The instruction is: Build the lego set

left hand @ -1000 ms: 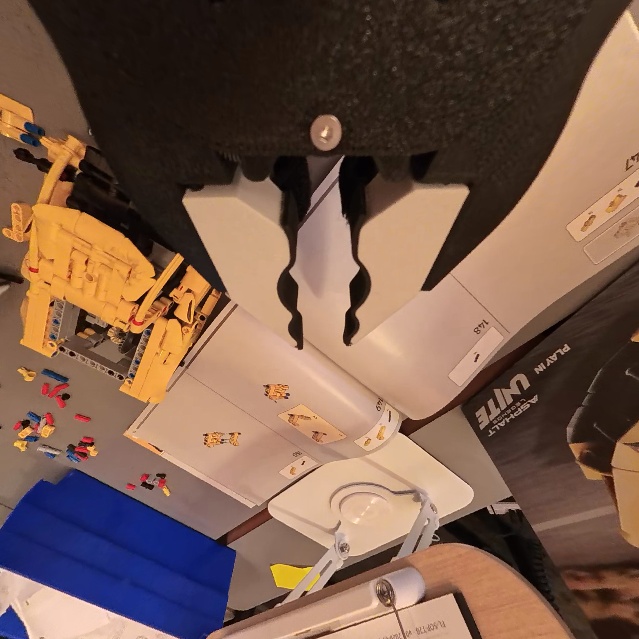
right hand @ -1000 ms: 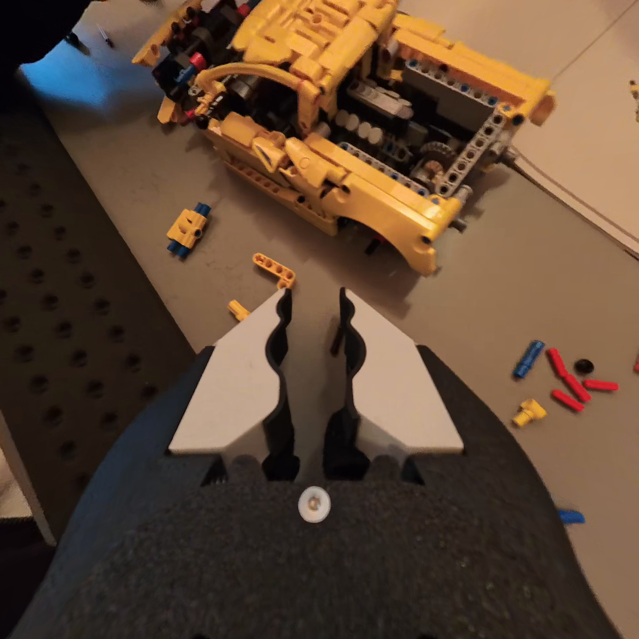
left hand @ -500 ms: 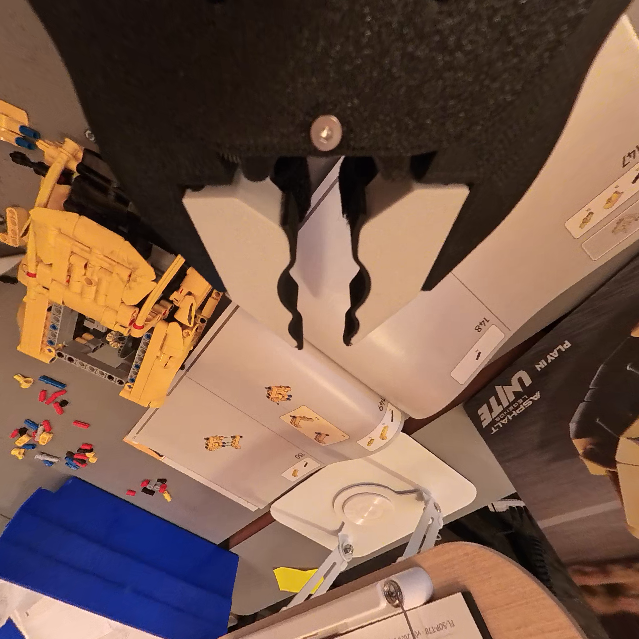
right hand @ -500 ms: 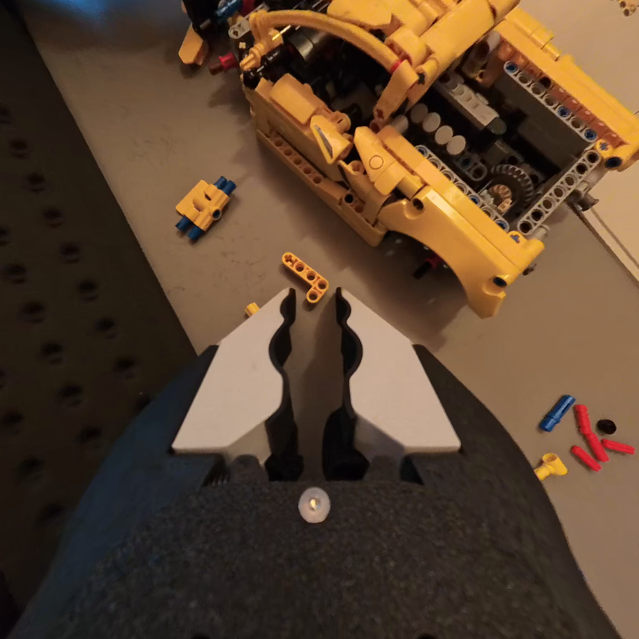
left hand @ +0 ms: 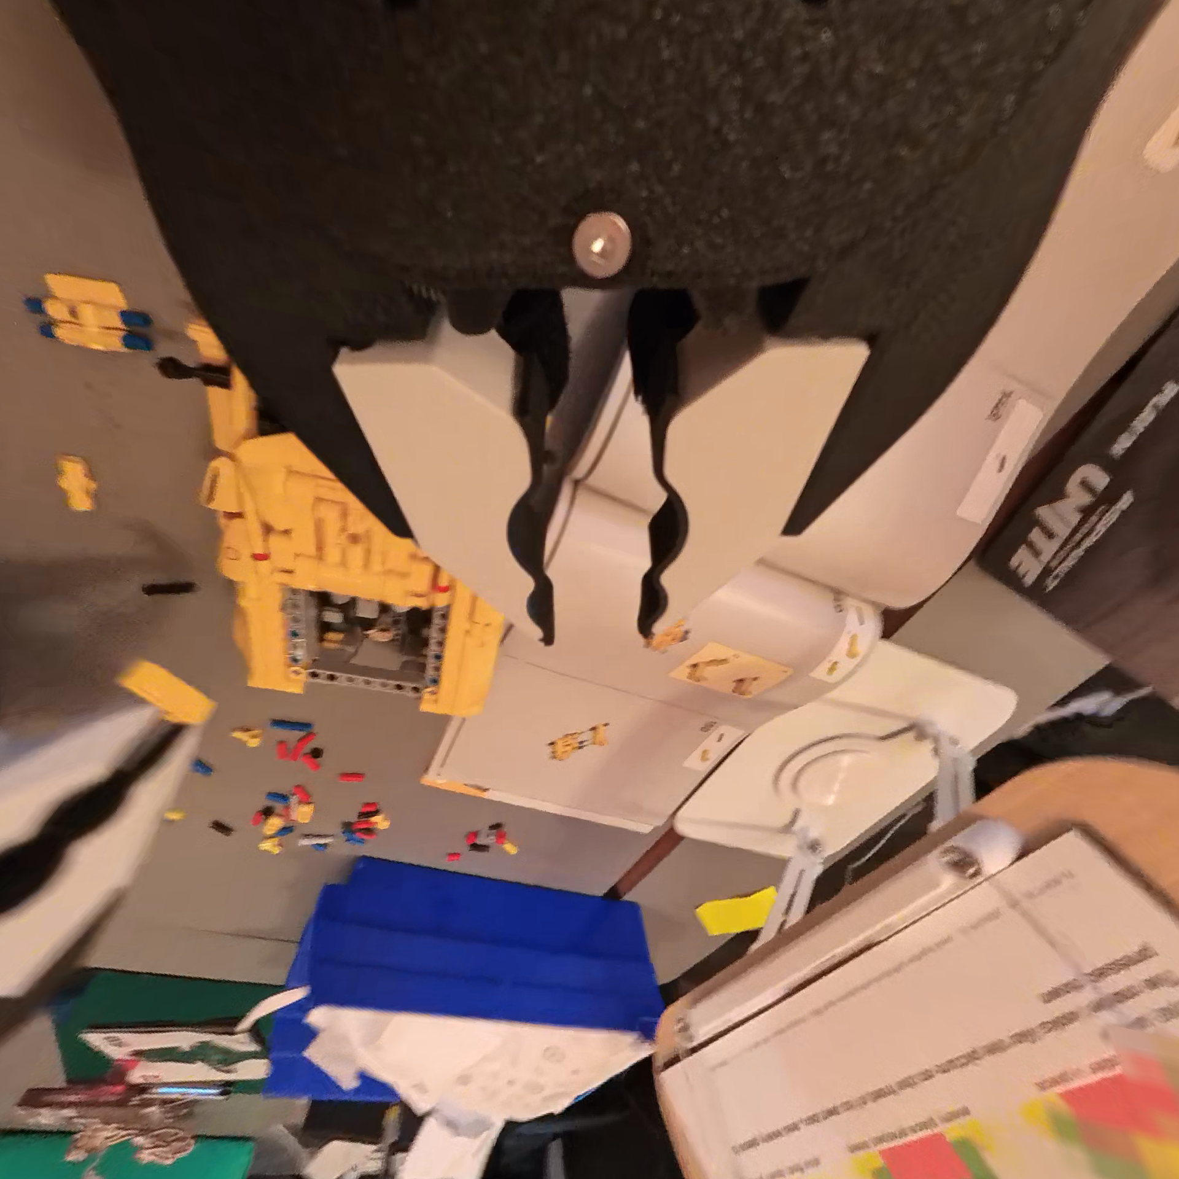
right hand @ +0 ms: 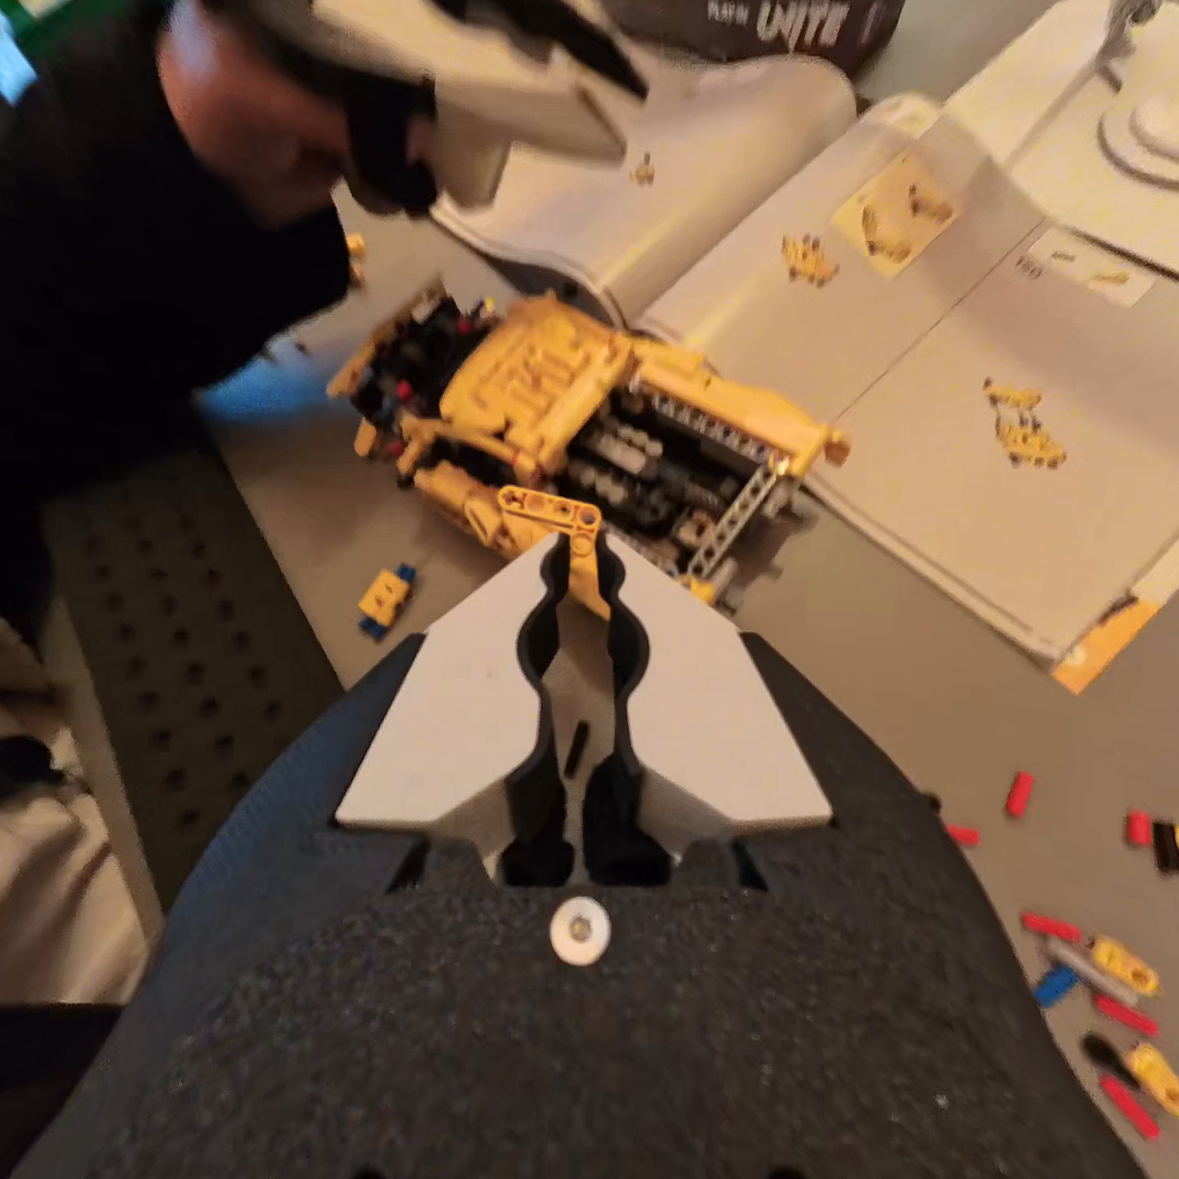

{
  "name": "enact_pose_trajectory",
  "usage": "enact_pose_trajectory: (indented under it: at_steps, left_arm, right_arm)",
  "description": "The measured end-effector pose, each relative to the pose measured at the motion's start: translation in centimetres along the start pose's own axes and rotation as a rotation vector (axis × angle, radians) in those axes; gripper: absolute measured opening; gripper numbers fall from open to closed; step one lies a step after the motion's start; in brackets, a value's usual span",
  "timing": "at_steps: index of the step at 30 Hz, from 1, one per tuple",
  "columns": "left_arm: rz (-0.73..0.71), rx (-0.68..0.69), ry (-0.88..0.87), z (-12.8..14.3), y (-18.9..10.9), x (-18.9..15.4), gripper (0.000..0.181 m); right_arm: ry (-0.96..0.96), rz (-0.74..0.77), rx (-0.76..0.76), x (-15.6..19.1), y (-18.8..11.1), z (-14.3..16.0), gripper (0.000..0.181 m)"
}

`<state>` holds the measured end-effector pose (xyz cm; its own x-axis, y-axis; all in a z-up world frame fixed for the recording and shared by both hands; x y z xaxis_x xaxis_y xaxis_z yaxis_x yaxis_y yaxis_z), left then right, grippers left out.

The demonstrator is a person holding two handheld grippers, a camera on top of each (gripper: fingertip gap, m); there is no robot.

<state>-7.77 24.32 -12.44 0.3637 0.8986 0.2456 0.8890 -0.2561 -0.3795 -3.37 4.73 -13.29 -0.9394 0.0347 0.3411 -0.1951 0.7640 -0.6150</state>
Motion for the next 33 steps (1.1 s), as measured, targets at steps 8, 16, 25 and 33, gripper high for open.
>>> enact_pose_trajectory:
  at_steps: [8, 16, 25, 33]
  left_arm:
    - [0.004, -0.147, 0.199, -3.2, -0.5, -3.7, 0.026]
    - [-0.037, -0.225, 0.184, -4.2, -1.0, -3.8, 0.024]
    - [-0.071, -0.246, 0.239, -4.6, -1.0, -4.5, 0.013]
    - [-0.075, -0.229, 0.256, -4.3, -0.7, -4.7, 0.010]
  right_arm:
    - [0.144, -0.276, -0.002, -1.3, 3.4, -9.2, 0.007]
    - [0.474, -0.640, -0.202, -1.7, 5.9, -8.6, 0.006]
    - [0.468, -0.728, -0.130, -0.2, 6.4, -7.7, 0.006]
    - [0.487, -0.743, -0.121, -0.3, 6.3, -7.5, 0.006]
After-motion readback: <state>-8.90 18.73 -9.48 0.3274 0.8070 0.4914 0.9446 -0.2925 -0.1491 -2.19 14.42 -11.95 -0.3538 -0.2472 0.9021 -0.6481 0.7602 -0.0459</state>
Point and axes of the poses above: each gripper's, where its closed fingertips meet, y out along the fingers, z out of its underside, x = y × z across the jaws, the point moved 5 cm from there along -y, back along the fingers, and after that the axes turned 12 degrees about y, right-handed, at the moved point
